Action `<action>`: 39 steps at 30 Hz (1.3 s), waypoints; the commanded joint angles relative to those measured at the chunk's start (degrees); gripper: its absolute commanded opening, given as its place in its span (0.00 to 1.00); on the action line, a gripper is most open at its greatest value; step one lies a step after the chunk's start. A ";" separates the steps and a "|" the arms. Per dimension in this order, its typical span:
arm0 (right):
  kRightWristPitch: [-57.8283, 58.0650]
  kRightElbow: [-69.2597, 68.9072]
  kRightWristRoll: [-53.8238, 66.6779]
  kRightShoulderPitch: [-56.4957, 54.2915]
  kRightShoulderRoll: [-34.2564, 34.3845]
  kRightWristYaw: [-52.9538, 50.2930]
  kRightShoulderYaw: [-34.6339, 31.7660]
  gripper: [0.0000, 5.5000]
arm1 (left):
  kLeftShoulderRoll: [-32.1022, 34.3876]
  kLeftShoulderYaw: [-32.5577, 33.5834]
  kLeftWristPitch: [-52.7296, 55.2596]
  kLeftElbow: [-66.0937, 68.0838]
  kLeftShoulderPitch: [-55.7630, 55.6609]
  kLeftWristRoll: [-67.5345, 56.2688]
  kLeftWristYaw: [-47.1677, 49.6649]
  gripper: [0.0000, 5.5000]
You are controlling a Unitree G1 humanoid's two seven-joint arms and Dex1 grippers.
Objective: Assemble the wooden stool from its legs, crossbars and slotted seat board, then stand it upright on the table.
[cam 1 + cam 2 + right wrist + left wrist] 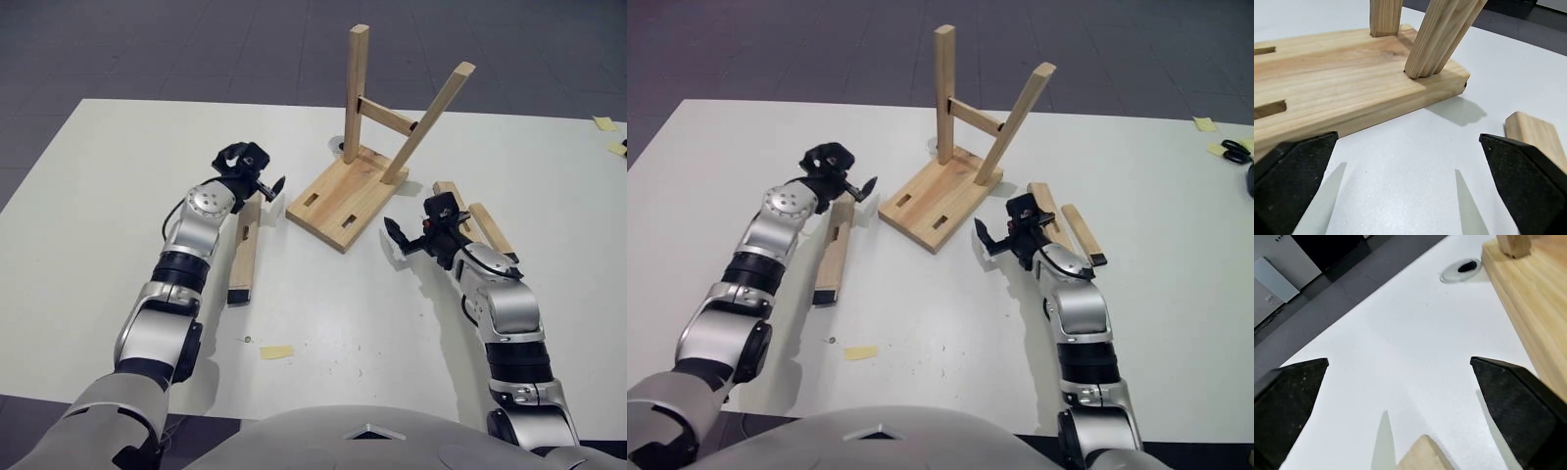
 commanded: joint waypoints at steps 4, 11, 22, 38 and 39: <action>-1.05 -0.92 1.80 -3.38 -1.23 -1.06 -5.03 0.98 | -0.85 -3.57 -7.39 -0.23 1.63 -0.01 -8.41 0.98; -2.04 0.47 1.86 -2.26 -2.09 -2.93 -7.96 0.98 | -3.21 5.84 11.69 -33.86 6.65 -17.86 -14.70 0.98; -3.55 2.95 1.93 -2.99 -2.42 -4.03 -9.15 0.98 | 1.95 7.88 14.62 -33.12 10.94 -10.72 -2.36 0.98; -5.06 4.08 2.51 -2.38 -3.53 -3.41 -9.94 0.98 | -1.60 -1.51 13.70 -40.39 12.08 -13.53 -19.47 0.98; -5.74 4.85 2.83 -2.46 -3.94 -3.05 -10.67 0.98 | -0.88 -0.42 13.78 -40.30 11.63 -13.41 -18.54 0.98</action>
